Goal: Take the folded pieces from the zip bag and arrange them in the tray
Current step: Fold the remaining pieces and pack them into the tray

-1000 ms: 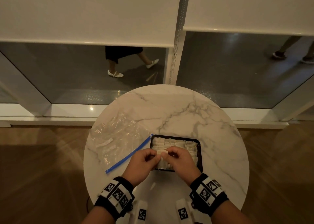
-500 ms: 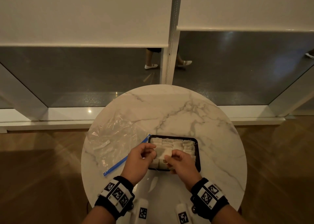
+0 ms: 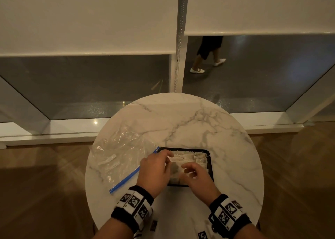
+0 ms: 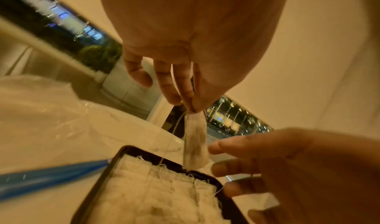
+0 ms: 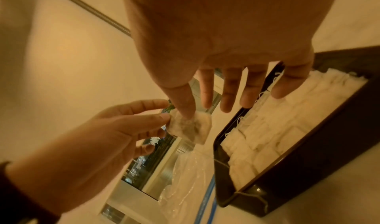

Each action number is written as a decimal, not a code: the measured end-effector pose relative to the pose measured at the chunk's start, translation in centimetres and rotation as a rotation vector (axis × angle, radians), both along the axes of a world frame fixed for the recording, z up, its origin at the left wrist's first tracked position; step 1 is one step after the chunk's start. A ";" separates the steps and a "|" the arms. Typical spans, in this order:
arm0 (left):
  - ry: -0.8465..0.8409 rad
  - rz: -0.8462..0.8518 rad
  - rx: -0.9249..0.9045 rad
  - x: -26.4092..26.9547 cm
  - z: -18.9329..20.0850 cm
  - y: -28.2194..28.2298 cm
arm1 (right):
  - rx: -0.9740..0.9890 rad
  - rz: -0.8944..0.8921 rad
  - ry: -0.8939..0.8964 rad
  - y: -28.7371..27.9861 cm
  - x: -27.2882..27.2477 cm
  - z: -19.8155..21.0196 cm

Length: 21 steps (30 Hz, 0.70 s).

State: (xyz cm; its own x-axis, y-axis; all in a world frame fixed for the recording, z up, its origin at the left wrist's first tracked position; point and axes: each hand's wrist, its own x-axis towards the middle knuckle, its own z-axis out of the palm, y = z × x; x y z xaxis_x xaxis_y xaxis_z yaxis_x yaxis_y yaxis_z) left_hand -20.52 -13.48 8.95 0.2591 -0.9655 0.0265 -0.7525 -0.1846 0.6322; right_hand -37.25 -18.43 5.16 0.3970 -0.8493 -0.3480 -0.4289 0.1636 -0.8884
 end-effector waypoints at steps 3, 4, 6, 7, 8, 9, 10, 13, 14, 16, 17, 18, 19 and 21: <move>-0.042 -0.021 0.017 -0.6 0.1 -0.6 | -0.154 0.007 0.082 -0.4 -0.5 0.2; -0.020 -0.016 0.019 -0.7 0.2 -0.8 | -0.187 0.018 0.072 -0.5 -0.6 0.1; 0.065 -0.017 0.037 -0.9 0.3 -0.9 | -0.232 0.064 0.058 -0.8 -0.5 0.1; 0.137 -0.023 0.046 -1.0 0.3 -0.9 | -0.251 0.093 0.050 -1.0 -0.4 0.1; 0.206 -0.029 0.055 -1.0 0.4 -0.9 | -0.264 0.119 0.037 -1.2 -0.3 0.1; 0.268 -0.032 0.062 -1.1 0.5 -0.9 | -0.270 0.142 0.026 -1.3 -0.1 0.1; 0.322 -0.030 0.064 -1.1 0.5 -1.0 | -0.271 0.154 0.016 -1.5 0.0 0.2; 0.424 0.017 0.032 -0.8 0.0 -1.2 | -0.255 0.146 -0.028 -1.9 0.4 0.1; 0.438 0.037 0.021 -0.6 -0.4 -1.3 | -0.249 0.128 -0.055 -2.1 0.5 0.0; 0.475 0.071 0.016 -0.2 -1.3 -1.3 | -0.200 0.065 -0.126 -2.3 0.8 -0.3; 0.490 0.075 0.022 -0.1 -1.7 -1.3 | -0.173 0.026 -0.151 -2.4 0.9 -0.4; 0.497 0.074 0.028 -0.1 -2.1 -1.2 | -0.150 -0.005 -0.166 -2.4 0.9 -0.4; 0.497 0.072 0.032 -0.1 -2.3 -1.2 | -0.139 -0.015 -0.174 -2.5 1.0 -0.3; 0.485 0.067 0.028 -0.1 -2.4 -1.2 | -0.155 0.004 -0.177 -2.4 0.9 0.2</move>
State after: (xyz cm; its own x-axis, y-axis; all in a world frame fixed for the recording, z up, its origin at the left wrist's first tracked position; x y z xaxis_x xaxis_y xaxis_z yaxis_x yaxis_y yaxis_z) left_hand -20.63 -14.64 6.51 0.2968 -0.9448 -0.1385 -0.3586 -0.2447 0.9008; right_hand -36.34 -20.85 5.41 0.4437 -0.8855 -0.1379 -0.2642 0.0178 -0.9643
